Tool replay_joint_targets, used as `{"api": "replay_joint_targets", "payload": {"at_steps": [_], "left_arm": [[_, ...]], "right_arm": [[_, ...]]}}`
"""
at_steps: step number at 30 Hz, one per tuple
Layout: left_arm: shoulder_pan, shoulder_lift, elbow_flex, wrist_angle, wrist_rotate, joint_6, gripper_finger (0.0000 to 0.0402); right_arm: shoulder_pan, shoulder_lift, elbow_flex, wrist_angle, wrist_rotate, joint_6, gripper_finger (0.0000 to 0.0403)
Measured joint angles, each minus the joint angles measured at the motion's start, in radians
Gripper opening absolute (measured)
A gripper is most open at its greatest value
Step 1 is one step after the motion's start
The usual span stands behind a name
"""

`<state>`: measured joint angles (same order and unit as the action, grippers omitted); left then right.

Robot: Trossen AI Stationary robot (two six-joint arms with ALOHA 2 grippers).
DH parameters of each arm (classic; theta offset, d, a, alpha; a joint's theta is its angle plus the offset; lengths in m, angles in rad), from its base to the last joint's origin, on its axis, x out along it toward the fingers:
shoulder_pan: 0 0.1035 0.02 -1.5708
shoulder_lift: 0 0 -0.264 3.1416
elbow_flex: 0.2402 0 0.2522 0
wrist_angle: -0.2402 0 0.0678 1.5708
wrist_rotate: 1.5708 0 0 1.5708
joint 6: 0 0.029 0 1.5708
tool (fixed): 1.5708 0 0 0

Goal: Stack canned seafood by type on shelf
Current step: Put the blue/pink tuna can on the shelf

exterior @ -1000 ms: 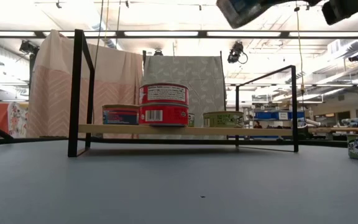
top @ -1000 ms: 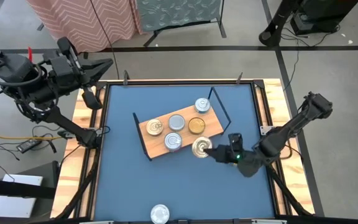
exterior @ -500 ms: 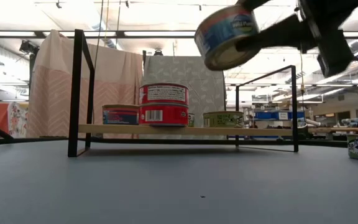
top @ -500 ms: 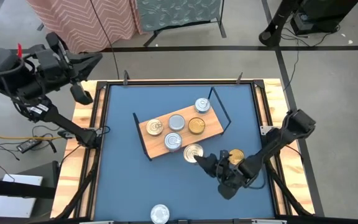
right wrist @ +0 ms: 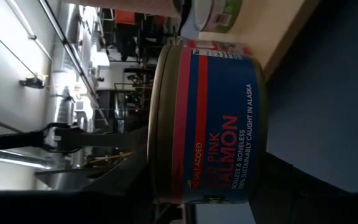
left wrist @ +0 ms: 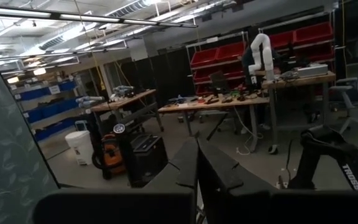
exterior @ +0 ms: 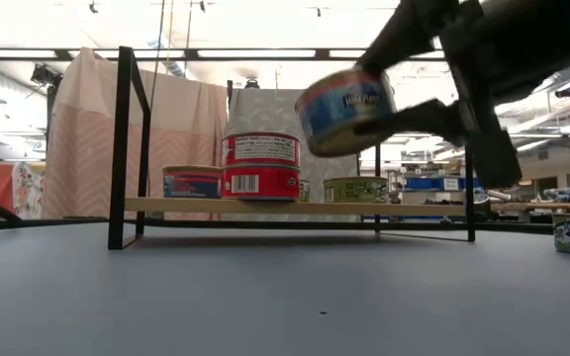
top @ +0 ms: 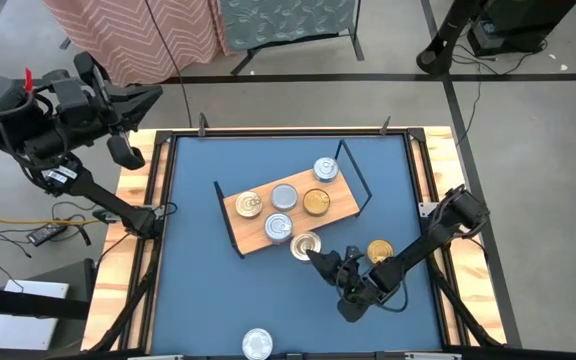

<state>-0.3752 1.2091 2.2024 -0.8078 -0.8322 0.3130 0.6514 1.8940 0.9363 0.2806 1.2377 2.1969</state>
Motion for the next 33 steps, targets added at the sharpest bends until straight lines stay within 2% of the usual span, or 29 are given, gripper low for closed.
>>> {"api": "replay_joint_targets", "payload": {"at_steps": [4, 12, 17, 24, 33], "left_arm": [[0.000, -0.006, 0.000, 0.000, 0.004, 0.000, 0.0013], [0.000, -0.014, 0.000, 0.001, 0.076, -0.010, 0.0013], [0.000, -0.014, 0.000, 0.001, 0.093, -0.037, 0.0013], [0.000, -0.014, 0.000, 0.001, 0.093, -0.033, 0.0013], [0.000, -0.020, 0.000, 0.001, 0.093, -0.032, 0.0013]], "right_arm": [[-0.003, 0.003, -0.042, -0.003, 0.003, 0.000, 0.0206], [-0.052, -0.007, -0.129, 0.033, 0.045, -0.002, 0.0206], [-0.104, -0.007, -0.138, 0.060, 0.010, -0.002, 0.0206], [-0.165, -0.006, -0.138, 0.105, 0.012, -0.007, 0.0206], [-0.168, -0.006, -0.138, 0.153, -0.035, -0.008, 0.0206]]}}
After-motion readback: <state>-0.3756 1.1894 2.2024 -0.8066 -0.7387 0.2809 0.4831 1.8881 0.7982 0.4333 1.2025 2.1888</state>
